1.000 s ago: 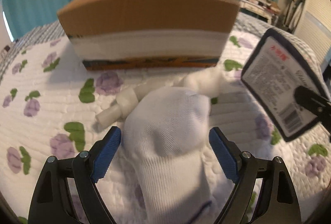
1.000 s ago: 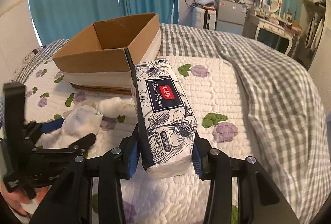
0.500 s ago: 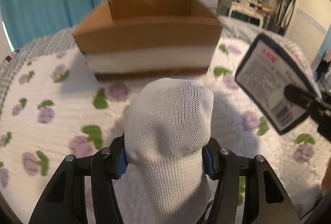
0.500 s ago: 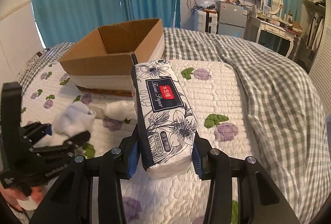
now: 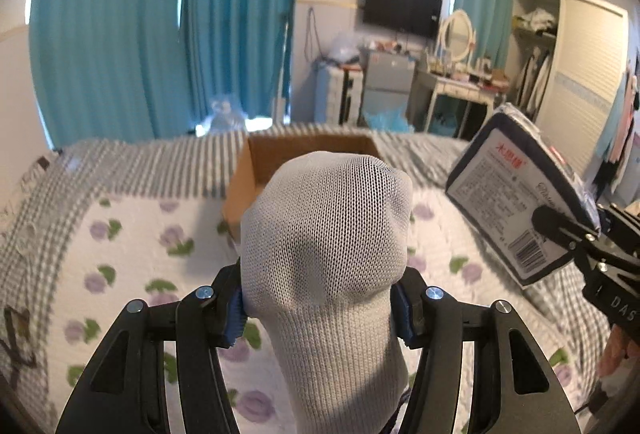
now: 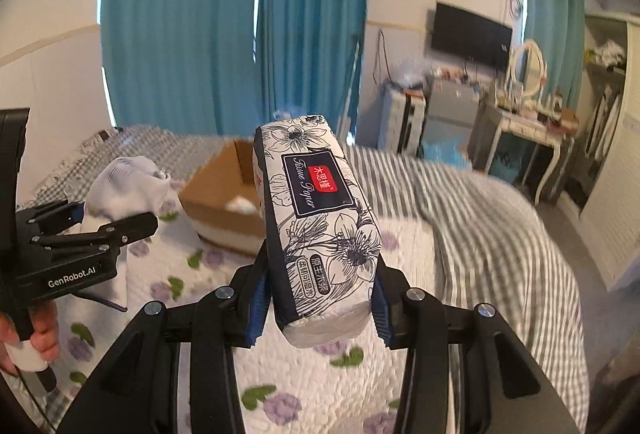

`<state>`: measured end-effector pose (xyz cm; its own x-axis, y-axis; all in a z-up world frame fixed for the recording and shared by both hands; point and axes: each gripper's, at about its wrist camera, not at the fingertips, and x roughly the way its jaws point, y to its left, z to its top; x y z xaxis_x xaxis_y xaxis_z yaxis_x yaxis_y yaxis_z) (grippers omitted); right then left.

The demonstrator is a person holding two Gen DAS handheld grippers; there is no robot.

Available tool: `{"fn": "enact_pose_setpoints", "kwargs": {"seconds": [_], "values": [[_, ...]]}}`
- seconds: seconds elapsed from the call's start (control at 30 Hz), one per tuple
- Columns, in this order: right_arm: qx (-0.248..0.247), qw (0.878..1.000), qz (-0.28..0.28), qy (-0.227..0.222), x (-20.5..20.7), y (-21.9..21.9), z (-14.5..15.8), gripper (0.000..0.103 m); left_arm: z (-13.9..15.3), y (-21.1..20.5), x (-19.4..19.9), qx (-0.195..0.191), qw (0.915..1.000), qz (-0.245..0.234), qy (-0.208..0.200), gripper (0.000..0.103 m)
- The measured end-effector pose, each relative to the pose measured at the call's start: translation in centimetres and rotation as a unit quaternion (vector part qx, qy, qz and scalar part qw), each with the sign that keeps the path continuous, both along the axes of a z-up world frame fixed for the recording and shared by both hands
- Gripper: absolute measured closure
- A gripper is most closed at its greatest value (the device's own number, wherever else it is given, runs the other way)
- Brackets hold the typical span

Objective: Organize soft objects
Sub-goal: 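Place the tissue-paper pack and white sock into the box, releasing both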

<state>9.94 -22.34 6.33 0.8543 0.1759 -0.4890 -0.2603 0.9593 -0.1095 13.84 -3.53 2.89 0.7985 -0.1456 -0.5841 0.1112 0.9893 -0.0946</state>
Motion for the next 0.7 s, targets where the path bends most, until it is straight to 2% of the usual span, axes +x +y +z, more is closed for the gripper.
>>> {"fn": "enact_pose_setpoints", "kwargs": {"seconds": [0.13, 0.33, 0.5, 0.7], "values": [[0.001, 0.999, 0.010, -0.037, 1.7, 2.0, 2.7, 0.061, 2.0, 1.1, 1.5, 0.005, 0.9998, 0.006, -0.021, 0.047], [0.017, 0.999, 0.026, -0.041, 7.6, 4.6, 3.9, 0.061, 2.8, 2.1, 6.5, 0.019, 0.9991, 0.010, -0.036, 0.047], [0.032, 0.999, 0.028, -0.016, 14.5, 6.3, 1.8, 0.061, 0.8, 2.2, 12.4, 0.027, 0.9992, 0.014, -0.023, 0.047], [0.050, 0.998, 0.030, 0.039, 21.4, 7.3, -3.5, 0.061, -4.0, 1.6, 18.5, 0.045, 0.9989, 0.008, 0.006, 0.047]]}}
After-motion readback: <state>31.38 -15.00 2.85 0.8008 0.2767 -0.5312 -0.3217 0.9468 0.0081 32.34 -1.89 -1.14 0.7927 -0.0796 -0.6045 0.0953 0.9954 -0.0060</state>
